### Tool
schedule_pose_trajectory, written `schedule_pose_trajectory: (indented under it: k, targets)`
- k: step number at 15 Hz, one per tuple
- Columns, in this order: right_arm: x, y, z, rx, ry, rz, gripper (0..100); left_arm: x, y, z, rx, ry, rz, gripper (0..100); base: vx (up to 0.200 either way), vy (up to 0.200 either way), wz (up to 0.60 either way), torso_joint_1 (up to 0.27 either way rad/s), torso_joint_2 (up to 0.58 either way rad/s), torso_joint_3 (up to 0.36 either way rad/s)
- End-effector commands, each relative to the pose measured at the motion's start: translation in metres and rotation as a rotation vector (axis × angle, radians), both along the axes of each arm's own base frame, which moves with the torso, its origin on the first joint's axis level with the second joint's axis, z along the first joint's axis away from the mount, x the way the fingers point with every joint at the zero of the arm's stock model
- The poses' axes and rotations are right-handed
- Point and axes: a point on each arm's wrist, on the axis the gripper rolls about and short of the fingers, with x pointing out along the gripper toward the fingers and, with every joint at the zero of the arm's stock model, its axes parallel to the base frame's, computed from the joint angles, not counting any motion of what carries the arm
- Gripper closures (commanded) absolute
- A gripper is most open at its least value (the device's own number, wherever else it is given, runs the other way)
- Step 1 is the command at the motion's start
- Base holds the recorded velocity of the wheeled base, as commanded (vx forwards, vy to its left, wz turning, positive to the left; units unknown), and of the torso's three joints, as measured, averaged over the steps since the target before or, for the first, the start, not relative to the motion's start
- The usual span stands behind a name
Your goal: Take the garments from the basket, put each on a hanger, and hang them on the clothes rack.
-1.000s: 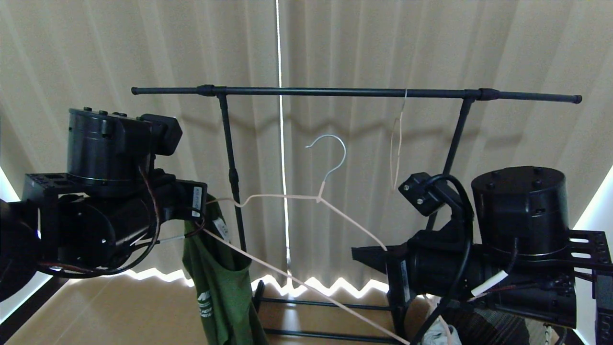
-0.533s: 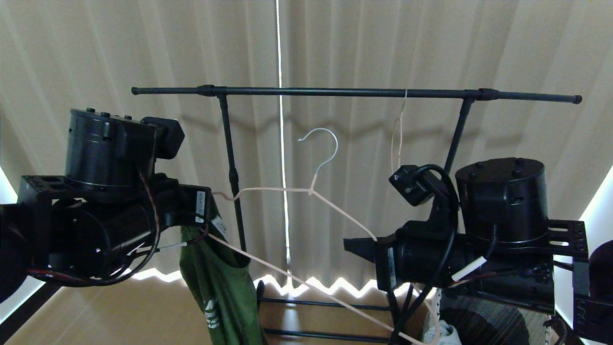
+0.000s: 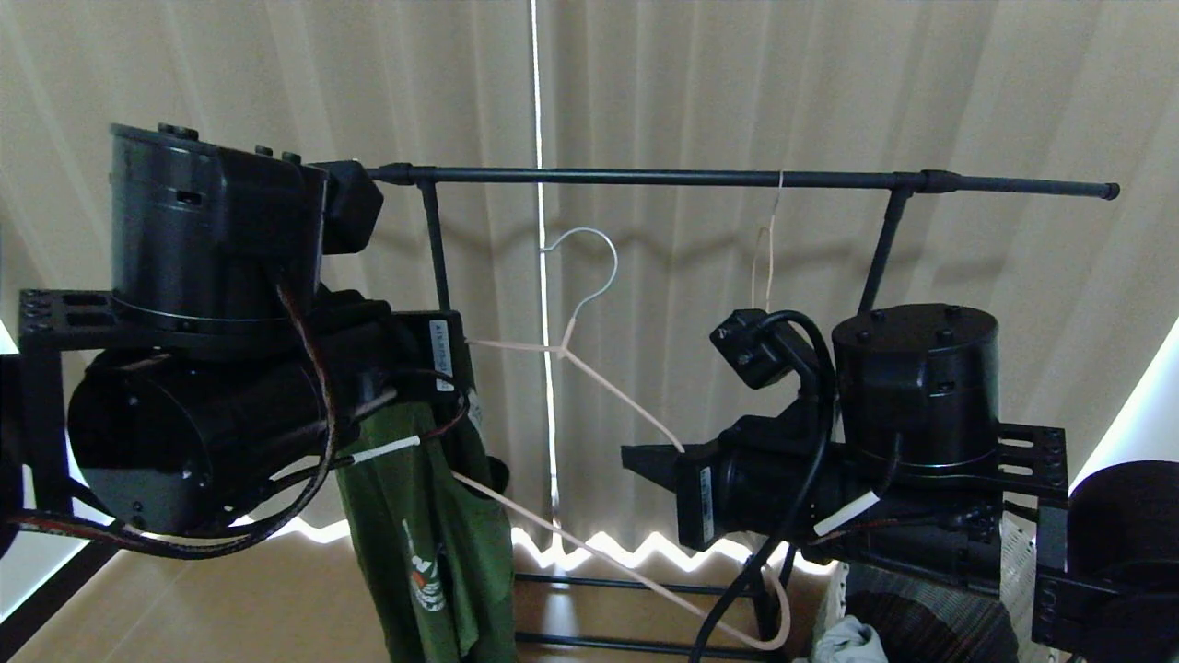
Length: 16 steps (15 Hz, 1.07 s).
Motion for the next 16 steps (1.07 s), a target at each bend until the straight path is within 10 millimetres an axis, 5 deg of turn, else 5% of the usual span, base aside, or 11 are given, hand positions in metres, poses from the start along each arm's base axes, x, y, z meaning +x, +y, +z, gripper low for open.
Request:
schedule_pose_trajectory:
  k: [1, 6, 11, 16]
  targets:
    - [0.0, 0.003, -0.001, 0.002, -0.002, 0.007, 100, -0.004, -0.008, 0.007, -0.032, -0.017, -0.032, 100, 0.0, 0.0, 0.0, 0.0, 0.0, 0.0]
    - [-0.001, 0.002, -0.001, 0.001, -0.003, 0.006, 100, -0.018, -0.019, 0.014, -0.092, -0.016, -0.13, 100, 0.0, 0.0, 0.0, 0.0, 0.0, 0.0]
    - [-0.002, -0.001, 0.001, -0.043, -0.085, 0.029, 100, -0.033, 0.011, 0.015, -0.089, -0.003, -0.372, 100, 0.0, 0.0, 0.0, 0.0, 0.0, 0.0]
    - [-0.001, 0.001, 0.002, -0.02, -0.191, 0.044, 100, -0.04, 0.015, 0.008, -0.05, -0.017, -0.457, 100, 0.0, 0.0, 0.0, 0.0, 0.0, 0.0]
